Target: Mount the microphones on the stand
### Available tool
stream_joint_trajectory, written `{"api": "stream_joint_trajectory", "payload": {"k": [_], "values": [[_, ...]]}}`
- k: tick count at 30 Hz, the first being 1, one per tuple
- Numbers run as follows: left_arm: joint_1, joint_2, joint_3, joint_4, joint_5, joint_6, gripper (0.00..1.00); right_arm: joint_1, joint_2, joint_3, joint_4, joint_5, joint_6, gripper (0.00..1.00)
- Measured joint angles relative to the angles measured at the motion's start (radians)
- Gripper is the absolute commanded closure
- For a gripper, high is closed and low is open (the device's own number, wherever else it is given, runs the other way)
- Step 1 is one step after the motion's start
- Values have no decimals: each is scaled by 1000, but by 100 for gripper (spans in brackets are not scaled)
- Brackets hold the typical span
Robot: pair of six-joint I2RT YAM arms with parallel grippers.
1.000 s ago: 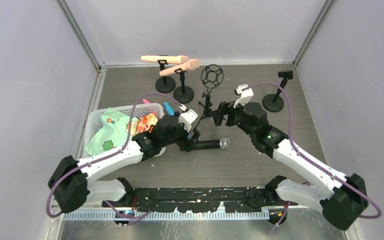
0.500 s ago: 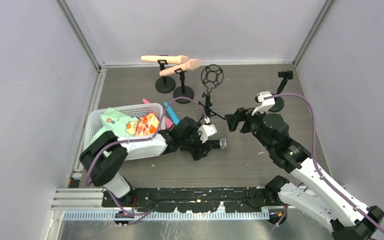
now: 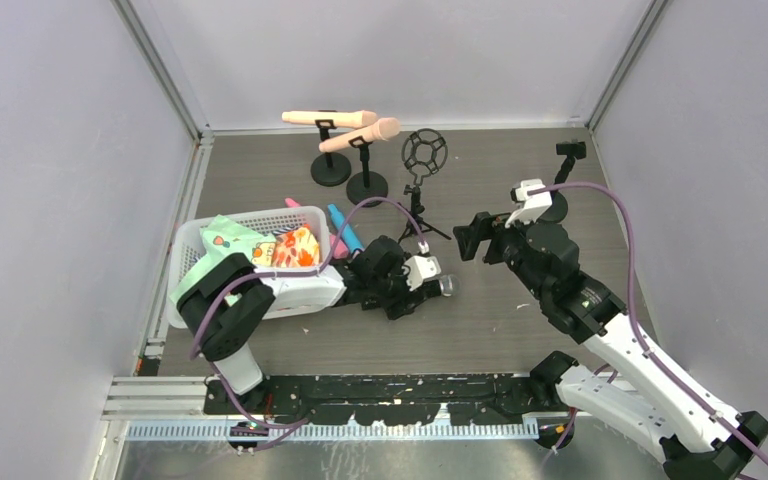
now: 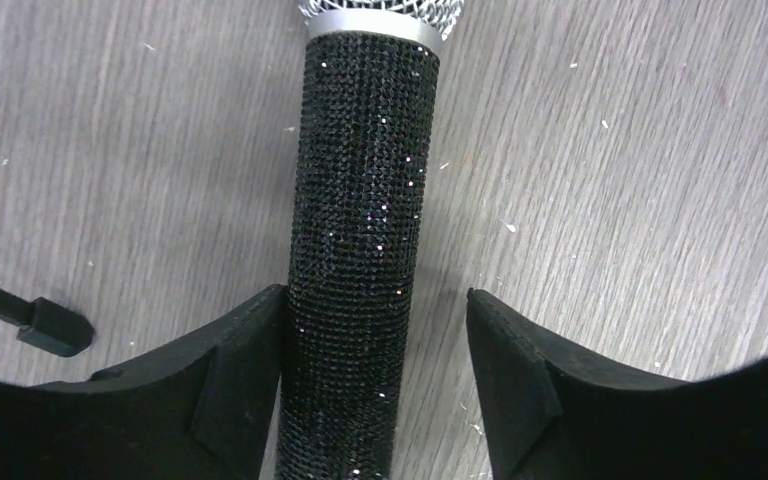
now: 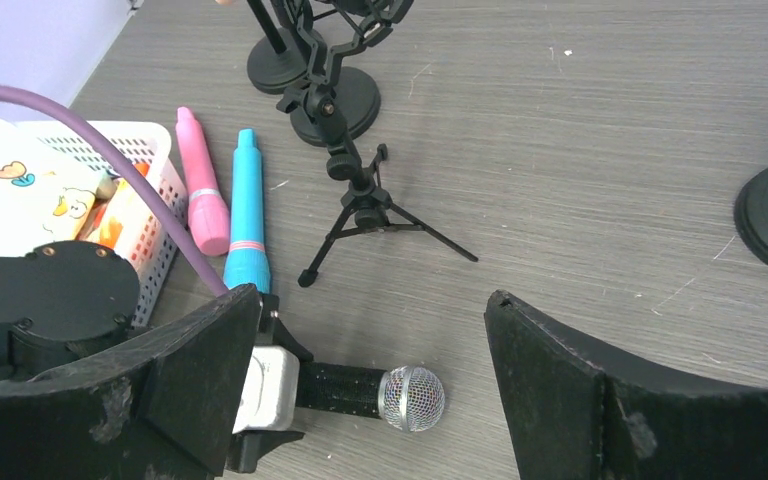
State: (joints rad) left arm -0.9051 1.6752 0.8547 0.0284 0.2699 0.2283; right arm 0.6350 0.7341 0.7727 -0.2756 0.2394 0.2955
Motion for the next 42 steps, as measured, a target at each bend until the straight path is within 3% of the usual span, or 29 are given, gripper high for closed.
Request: {"api": "stream_joint_trajectory", "payload": {"k": [8, 21, 26, 33, 42], "values": [[-15, 27, 13, -24, 10, 8, 52, 0, 5, 11, -4, 14, -1, 13], [-57, 50, 75, -95, 38, -26, 91, 0, -61, 29, -40, 167, 22, 13], [-77, 11, 85, -101, 41, -66, 97, 0, -89, 29, -50, 264, 61, 13], [-80, -211, 49, 11, -37, -180, 100, 0, -163, 23, -27, 305, 140, 13], [-79, -393, 8, 200, -289, -343, 100, -2, -134, 55, 44, 53, 209, 12]]}}
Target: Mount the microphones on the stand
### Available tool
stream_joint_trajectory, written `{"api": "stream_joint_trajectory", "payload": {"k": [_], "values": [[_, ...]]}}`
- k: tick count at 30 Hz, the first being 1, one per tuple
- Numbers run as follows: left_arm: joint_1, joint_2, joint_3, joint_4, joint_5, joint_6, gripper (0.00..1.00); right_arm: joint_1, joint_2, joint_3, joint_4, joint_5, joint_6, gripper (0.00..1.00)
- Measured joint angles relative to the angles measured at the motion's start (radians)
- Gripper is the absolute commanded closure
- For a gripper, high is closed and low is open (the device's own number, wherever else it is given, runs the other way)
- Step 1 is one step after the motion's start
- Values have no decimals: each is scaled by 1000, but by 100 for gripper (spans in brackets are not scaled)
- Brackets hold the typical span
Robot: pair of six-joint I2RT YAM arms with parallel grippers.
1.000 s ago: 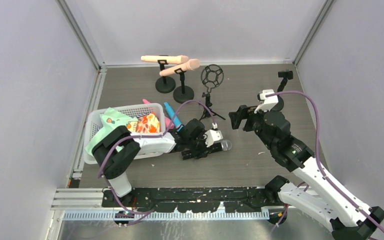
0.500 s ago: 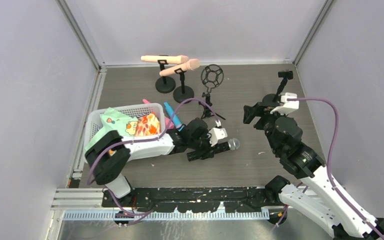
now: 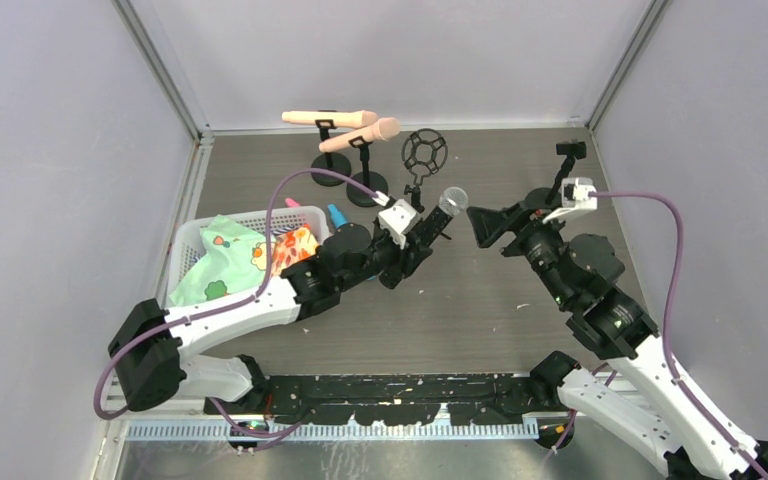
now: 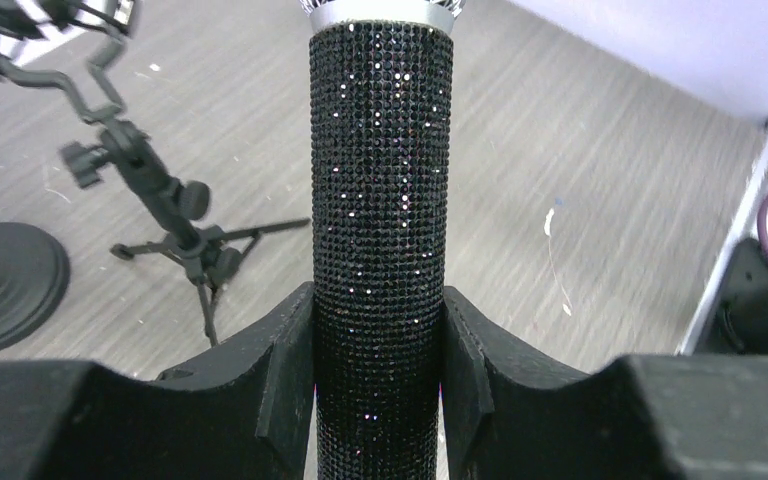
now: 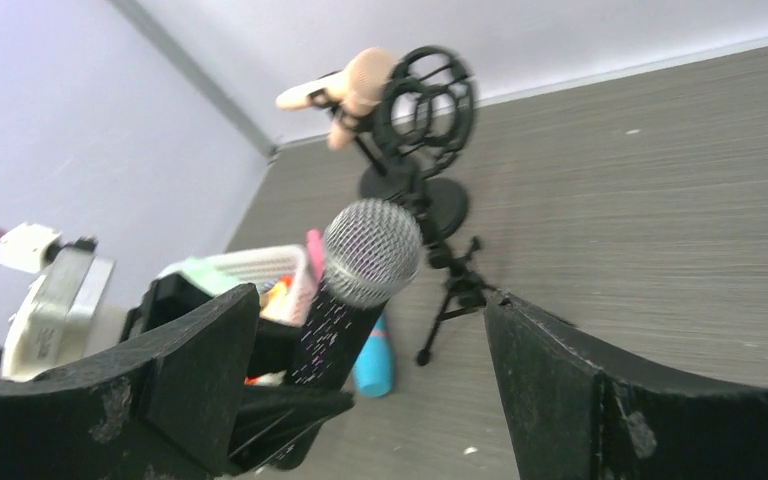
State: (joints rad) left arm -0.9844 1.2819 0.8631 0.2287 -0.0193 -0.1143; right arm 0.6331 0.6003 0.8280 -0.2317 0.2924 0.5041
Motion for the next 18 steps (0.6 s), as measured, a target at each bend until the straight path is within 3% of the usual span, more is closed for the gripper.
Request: {"api": "stream_joint_trajectory", "payload": {"k": [7, 13, 18], "values": [[0, -43, -20, 88, -95, -62, 100, 0, 129, 53, 76, -188, 96, 12], [0, -66, -46, 156, -102, -69, 100, 0, 249, 53, 166, -252, 201, 13], [0, -72, -60, 190, -100, -68, 100, 0, 316, 53, 209, -295, 249, 19]]}}
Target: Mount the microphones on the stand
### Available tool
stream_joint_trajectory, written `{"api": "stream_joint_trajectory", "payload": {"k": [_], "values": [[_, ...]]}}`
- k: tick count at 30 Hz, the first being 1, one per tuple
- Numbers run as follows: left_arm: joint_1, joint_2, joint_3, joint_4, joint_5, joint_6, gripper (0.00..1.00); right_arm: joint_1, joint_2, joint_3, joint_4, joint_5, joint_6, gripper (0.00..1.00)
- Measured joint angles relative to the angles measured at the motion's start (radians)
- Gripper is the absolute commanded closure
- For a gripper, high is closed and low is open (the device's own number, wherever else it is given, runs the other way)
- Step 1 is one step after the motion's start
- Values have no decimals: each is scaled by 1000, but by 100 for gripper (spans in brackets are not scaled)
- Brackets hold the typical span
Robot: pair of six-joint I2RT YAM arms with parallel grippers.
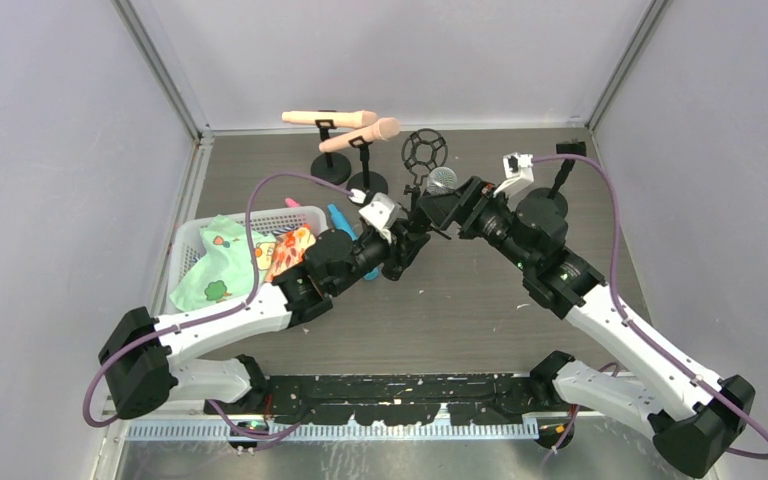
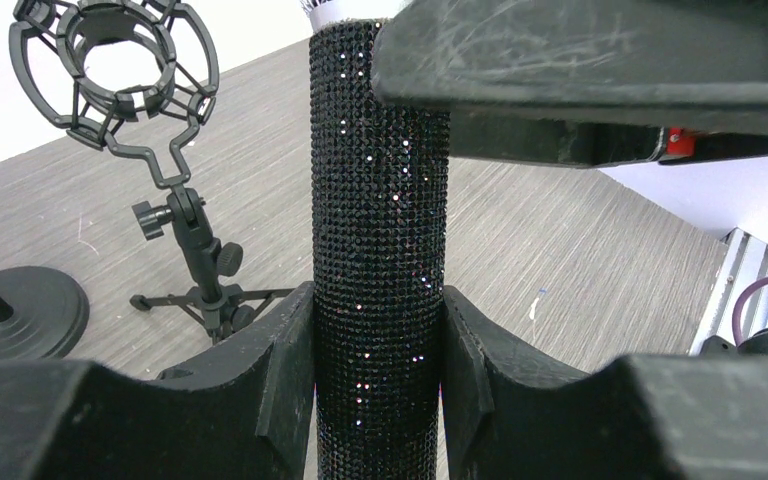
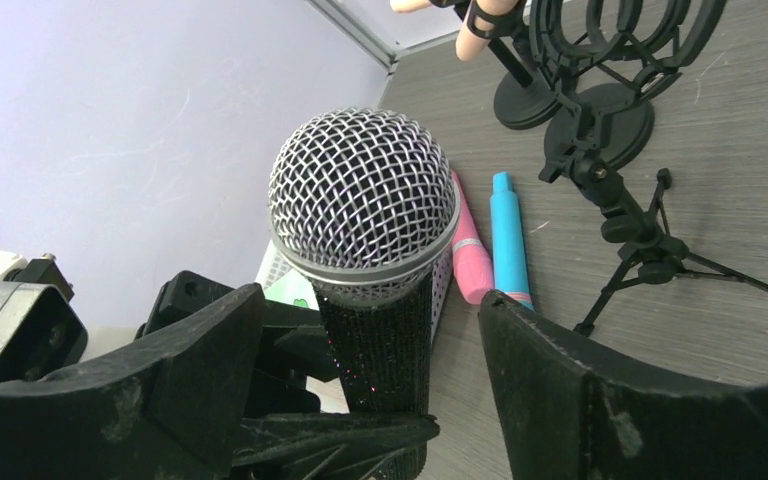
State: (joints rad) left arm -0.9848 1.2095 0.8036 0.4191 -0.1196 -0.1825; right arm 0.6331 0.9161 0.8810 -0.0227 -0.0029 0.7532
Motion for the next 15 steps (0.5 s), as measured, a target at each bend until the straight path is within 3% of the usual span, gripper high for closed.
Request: {"api": "stream_joint_trajectory", "payload": {"k": [4, 11, 15], "values": [[0, -3, -13, 21, 0, 0, 100, 0, 34, 11, 15, -24, 18, 30], [0, -3, -25, 50, -2, 0, 100, 0, 79, 16, 50, -72, 36, 37], [0, -3, -26, 58, -1, 0, 100, 0, 91, 16, 60, -85, 36, 47]]}}
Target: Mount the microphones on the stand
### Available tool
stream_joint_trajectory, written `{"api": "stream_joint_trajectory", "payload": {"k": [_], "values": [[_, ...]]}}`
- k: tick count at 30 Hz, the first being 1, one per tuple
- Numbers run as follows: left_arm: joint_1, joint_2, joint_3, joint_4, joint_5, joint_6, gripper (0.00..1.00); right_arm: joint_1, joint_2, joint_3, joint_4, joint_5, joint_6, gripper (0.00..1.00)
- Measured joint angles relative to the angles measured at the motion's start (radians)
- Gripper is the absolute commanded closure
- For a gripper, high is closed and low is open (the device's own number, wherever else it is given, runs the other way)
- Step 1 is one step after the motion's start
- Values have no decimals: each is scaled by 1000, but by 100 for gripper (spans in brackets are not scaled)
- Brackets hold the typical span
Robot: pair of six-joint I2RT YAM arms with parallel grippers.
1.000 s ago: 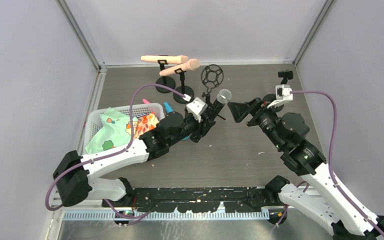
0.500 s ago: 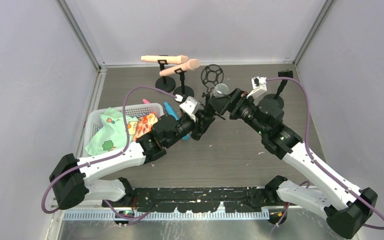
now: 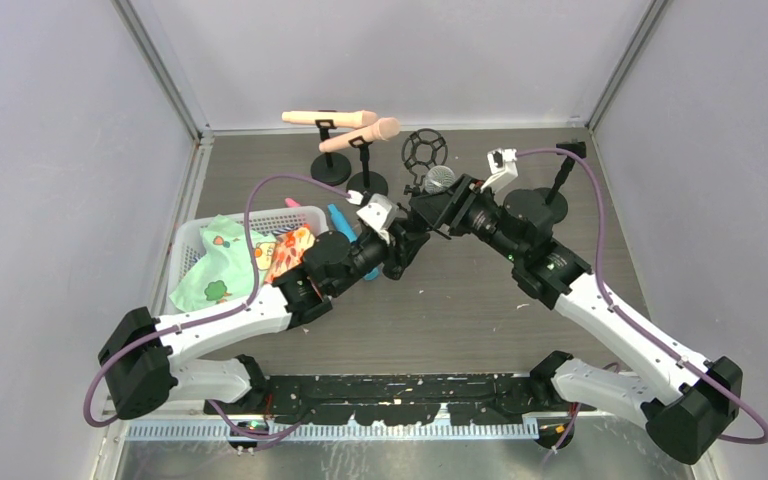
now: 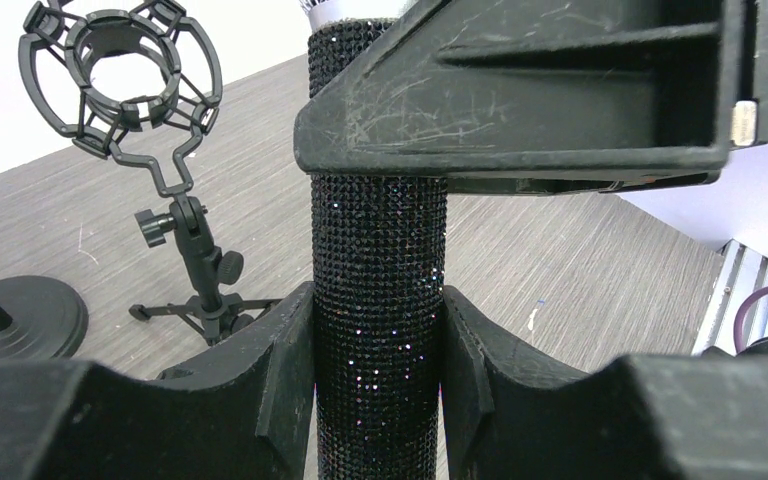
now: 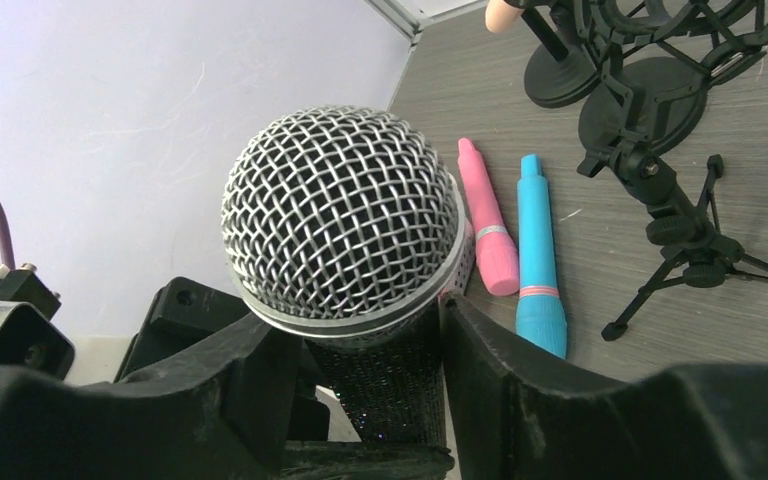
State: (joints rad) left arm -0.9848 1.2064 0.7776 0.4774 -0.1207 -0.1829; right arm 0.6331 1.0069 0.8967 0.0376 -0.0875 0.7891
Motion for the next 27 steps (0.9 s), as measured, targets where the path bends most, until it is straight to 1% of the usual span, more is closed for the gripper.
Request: {"api": "stream_joint_trajectory", "payload": {"k": [1, 2, 3, 4, 6, 8, 10, 12, 15, 22, 24, 27], "values": [[0, 0, 0, 1, 0, 0, 100, 0, 2, 0, 2, 0, -3, 52], [0, 0, 0, 2, 0, 0, 99, 0, 6, 0, 2, -1, -4, 58], [0, 0, 0, 4, -1, 0, 96, -1, 9, 0, 5, -1, -10, 65], [1, -1, 0, 4, -3, -1, 88, -3, 13, 0, 7, 0, -19, 71], [3, -2, 0, 5, -10, -6, 69, -8, 21, 0, 14, 1, -31, 83], [4, -3, 0, 4, -16, -8, 49, -8, 26, 0, 24, -1, -36, 90], [3, -3, -3, 5, -22, -7, 31, -6, 26, 0, 27, 2, -43, 95], [3, -3, -8, 10, -32, -4, 24, -5, 22, 0, 29, 21, -58, 98], [3, -3, -33, 24, -56, -8, 19, -2, 3, 0, 27, 82, -100, 99], [17, 4, -124, 69, -84, -20, 18, -1, -121, 0, -3, 311, -301, 99], [31, 19, -139, 111, -83, -20, 19, -1, -147, 0, -1, 360, -357, 99], [85, 74, -156, 204, -64, -26, 20, -1, -178, 0, 5, 426, -447, 99]]}}
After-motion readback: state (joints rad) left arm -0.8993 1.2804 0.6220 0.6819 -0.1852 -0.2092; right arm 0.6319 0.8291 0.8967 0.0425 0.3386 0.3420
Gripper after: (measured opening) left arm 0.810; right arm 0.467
